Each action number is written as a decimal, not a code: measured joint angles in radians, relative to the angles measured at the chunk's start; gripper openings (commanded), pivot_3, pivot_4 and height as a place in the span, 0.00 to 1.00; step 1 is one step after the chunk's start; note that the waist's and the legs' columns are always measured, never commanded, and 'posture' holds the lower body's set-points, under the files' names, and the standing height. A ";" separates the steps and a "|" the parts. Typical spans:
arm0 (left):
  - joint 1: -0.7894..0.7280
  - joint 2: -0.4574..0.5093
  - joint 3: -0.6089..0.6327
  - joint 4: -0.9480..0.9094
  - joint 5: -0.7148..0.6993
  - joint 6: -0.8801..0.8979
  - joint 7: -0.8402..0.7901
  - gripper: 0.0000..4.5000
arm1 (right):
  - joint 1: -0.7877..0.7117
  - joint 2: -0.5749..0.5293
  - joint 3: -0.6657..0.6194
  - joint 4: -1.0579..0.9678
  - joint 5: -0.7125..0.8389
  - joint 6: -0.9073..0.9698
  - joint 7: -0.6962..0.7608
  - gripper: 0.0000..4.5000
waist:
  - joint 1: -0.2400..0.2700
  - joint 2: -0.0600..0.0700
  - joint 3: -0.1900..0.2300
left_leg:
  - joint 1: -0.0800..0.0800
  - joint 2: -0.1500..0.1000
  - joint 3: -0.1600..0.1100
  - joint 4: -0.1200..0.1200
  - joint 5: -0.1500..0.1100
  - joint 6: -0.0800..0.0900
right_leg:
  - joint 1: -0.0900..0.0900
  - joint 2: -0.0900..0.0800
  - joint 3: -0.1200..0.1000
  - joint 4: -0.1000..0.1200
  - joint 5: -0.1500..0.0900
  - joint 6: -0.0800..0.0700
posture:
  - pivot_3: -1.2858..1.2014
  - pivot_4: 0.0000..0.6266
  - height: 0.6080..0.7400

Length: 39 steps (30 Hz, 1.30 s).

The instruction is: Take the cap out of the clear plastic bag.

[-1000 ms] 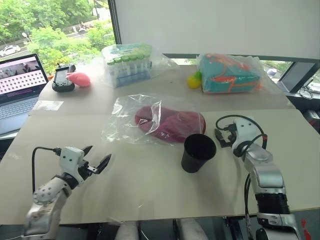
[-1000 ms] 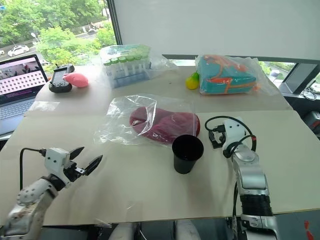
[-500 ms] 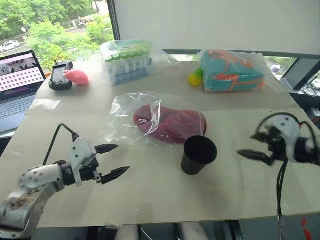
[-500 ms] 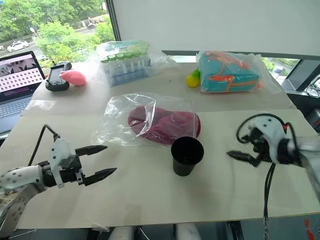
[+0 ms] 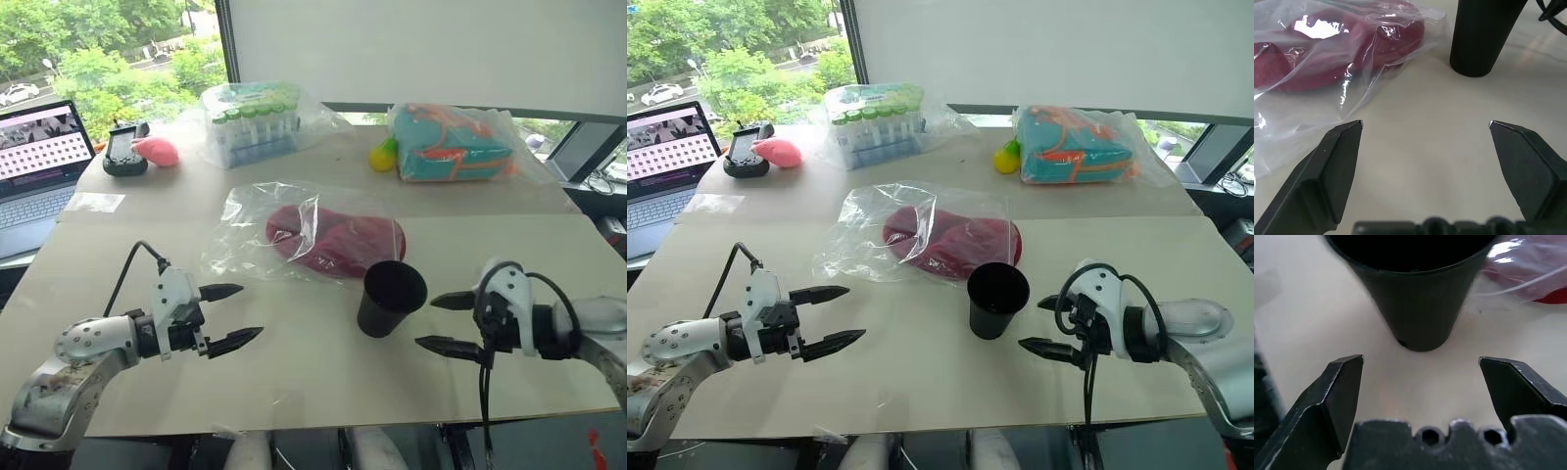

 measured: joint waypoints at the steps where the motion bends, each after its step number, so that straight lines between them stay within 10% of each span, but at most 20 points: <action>1: 0.001 0.000 0.000 0.000 0.000 0.001 -0.002 0.99 | 0.000 0.015 0.008 0.000 -0.002 0.000 -0.018 1.00 | 0.000 0.000 0.000 | 0.000 0.000 0.000 0.000 0.000 0.000 | 0.000 0.000 0.000 0.000 0.000 0.000 | 0.52 0.24 1.00; 23: -0.092 0.022 0.000 0.006 -0.017 0.087 -0.028 0.99 | 0.096 0.440 0.291 0.083 -0.351 -0.359 -0.453 1.00 | -0.004 0.000 0.000 | 0.002 0.001 -0.001 0.001 0.000 0.000 | 0.001 0.001 0.000 0.004 0.001 0.001 | 0.52 0.24 1.00; 39: -0.093 0.029 0.000 0.022 -0.007 0.087 -0.044 0.99 | 0.112 0.700 0.265 0.128 -0.251 -0.360 -0.551 1.00 | -0.005 0.000 -0.001 | 0.004 0.002 -0.001 0.001 0.000 0.000 | 0.002 0.002 -0.001 0.006 0.001 -0.001 | 0.52 0.24 1.00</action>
